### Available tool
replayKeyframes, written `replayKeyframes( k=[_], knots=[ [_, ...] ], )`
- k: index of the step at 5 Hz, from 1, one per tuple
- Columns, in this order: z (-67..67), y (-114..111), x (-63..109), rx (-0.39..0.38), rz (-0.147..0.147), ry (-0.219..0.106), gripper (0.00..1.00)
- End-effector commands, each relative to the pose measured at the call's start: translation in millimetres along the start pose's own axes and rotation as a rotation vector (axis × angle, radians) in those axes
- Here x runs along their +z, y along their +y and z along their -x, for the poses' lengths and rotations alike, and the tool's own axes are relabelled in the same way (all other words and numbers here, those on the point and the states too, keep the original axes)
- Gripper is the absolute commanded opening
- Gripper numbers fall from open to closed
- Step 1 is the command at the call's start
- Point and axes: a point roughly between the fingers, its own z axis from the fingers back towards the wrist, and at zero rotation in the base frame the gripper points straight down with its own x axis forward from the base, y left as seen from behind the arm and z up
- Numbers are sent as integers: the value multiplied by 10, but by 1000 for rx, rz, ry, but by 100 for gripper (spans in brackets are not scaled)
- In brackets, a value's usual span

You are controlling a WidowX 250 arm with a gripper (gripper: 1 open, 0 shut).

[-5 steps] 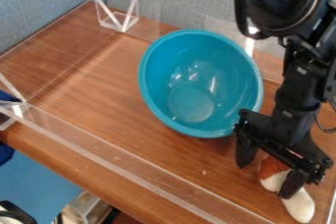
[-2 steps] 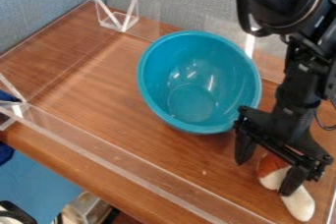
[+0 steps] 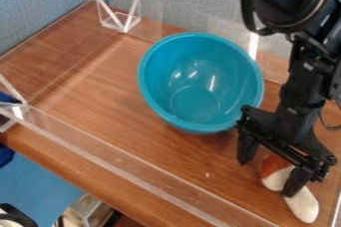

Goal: Remove the mushroom from inside the blue bowl and put it on the table

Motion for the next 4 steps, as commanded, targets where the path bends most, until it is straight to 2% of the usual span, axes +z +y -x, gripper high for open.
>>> replayKeyframes(
  k=[1, 3, 4],
  knots=[
    [-87, -45, 298, -10, 14, -95, 100],
    [-84, -43, 361, -6, 13, -103, 100],
    [-40, -13, 437, 2, 11, -110, 100]
  ],
)
